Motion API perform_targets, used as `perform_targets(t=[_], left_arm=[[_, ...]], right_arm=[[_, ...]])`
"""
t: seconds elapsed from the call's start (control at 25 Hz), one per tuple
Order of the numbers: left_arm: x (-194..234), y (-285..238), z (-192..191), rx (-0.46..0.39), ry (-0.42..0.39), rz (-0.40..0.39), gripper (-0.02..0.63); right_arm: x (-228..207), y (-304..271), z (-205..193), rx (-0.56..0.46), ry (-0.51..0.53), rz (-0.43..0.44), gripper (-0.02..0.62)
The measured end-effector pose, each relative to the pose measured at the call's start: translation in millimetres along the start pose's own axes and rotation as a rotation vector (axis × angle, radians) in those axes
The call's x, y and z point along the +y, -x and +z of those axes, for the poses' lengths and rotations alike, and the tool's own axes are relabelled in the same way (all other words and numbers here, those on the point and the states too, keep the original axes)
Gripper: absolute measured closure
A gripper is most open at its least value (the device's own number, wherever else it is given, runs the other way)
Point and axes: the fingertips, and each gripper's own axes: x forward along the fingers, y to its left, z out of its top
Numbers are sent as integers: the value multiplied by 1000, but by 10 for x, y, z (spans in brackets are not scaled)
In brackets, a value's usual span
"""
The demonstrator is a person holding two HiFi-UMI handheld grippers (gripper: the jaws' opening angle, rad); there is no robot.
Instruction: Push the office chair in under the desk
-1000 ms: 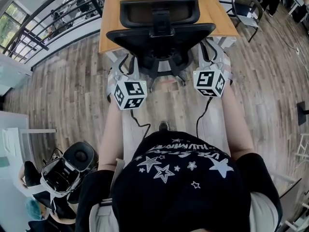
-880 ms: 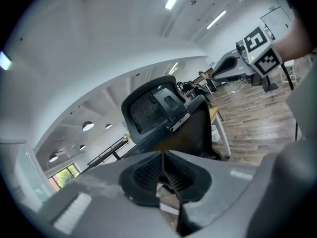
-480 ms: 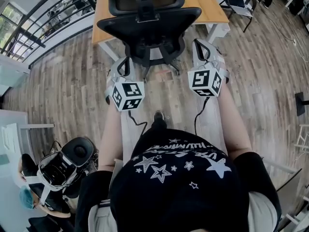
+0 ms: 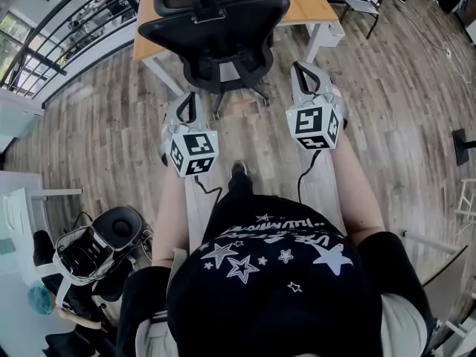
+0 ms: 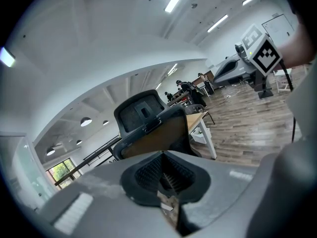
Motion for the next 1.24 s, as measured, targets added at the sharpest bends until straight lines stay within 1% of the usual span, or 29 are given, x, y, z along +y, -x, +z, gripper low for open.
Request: perform_targets(t=[0.16, 0.36, 0.52, 0.96, 1.24], left_arm=[[-115, 171, -15, 1, 11, 4, 604], [-202, 363, -28, -2, 40, 18, 604], [-292, 460, -71, 5, 57, 24, 604], [-407, 623, -49, 7, 100, 45, 604], [-451, 579, -47, 2, 127, 40, 604]], right_arm=[[31, 173, -70, 12, -25, 12, 594], [143, 333, -162, 51, 29, 55, 594], [195, 420, -213, 54, 49, 62, 594], [225, 560, -289, 48, 57, 89, 594], [234, 517, -336, 46, 55, 99, 594]])
